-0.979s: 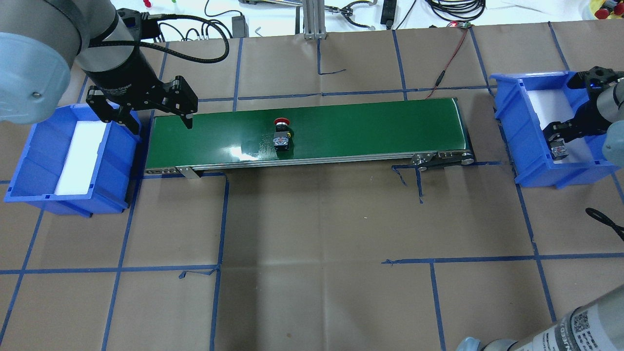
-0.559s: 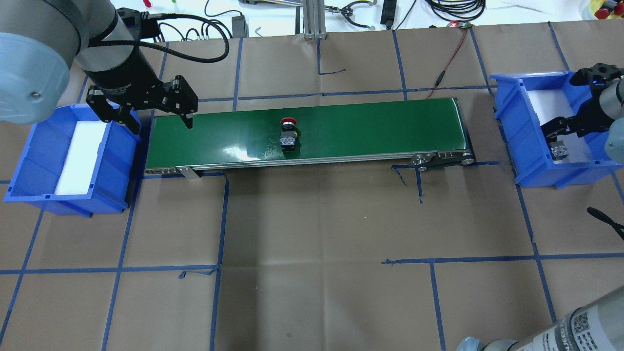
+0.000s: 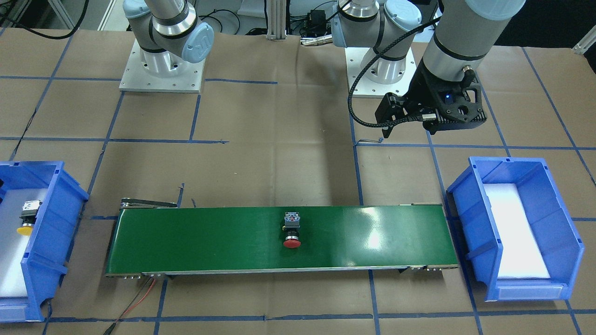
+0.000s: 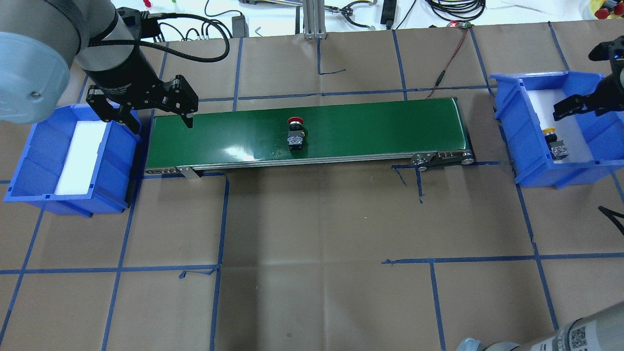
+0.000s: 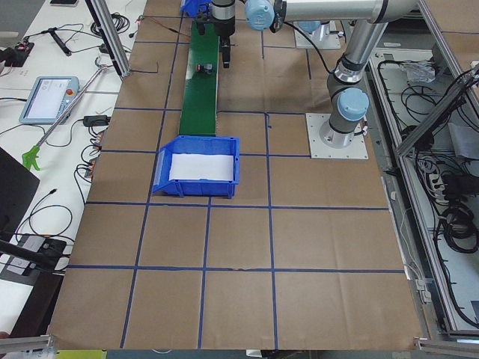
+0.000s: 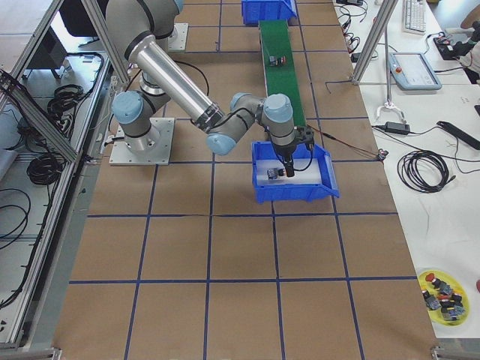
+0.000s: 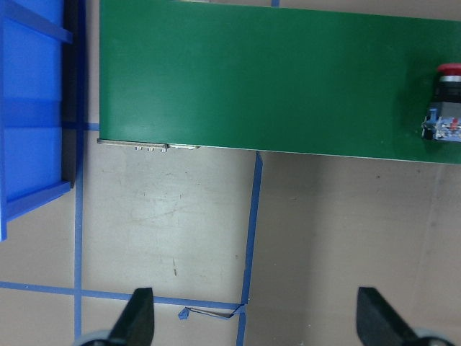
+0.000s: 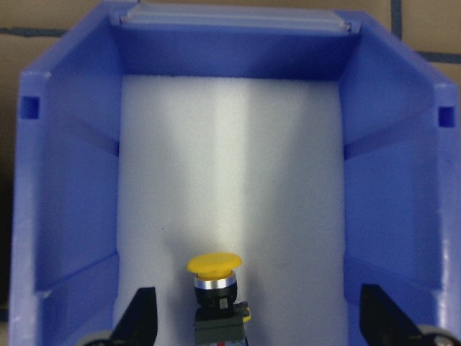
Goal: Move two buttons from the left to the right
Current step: 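Move the right gripper back over the belt toward the red button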
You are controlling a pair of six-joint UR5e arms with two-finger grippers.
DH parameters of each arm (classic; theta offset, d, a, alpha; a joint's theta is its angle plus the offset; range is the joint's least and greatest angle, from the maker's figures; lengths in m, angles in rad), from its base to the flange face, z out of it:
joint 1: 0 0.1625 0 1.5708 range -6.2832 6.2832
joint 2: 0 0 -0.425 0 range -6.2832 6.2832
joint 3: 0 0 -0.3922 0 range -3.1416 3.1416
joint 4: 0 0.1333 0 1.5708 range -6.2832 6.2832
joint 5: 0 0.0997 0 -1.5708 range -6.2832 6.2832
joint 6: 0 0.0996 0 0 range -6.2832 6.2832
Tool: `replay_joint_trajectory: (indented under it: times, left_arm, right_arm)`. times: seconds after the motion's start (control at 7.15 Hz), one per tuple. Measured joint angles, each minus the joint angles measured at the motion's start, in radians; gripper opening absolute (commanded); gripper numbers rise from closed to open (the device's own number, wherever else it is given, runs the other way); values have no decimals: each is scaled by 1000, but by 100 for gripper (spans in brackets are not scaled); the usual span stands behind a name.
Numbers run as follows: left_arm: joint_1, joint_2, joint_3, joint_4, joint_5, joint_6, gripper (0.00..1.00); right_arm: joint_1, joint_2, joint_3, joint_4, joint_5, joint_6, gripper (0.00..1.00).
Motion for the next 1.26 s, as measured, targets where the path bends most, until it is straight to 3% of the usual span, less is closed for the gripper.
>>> replay_joint_trajectory:
  times: [0.42,0.56,0.98,1.26]
  left_arm:
    - [1,0,-1,0,0,0,99]
    - [1,0,-2,0,0,0,99]
    - [1,0,-3,0,1,0,100]
    - [1,1,-2,0,3,0,100]
  right_arm:
    - [183,-34,-252,364,-22,229,100]
    - [277,-34,-301,421,-46,346,100]
    - [549,-20,-312,414,-97,566,100]
    - [681,-7,-226,229,-107,660,100]
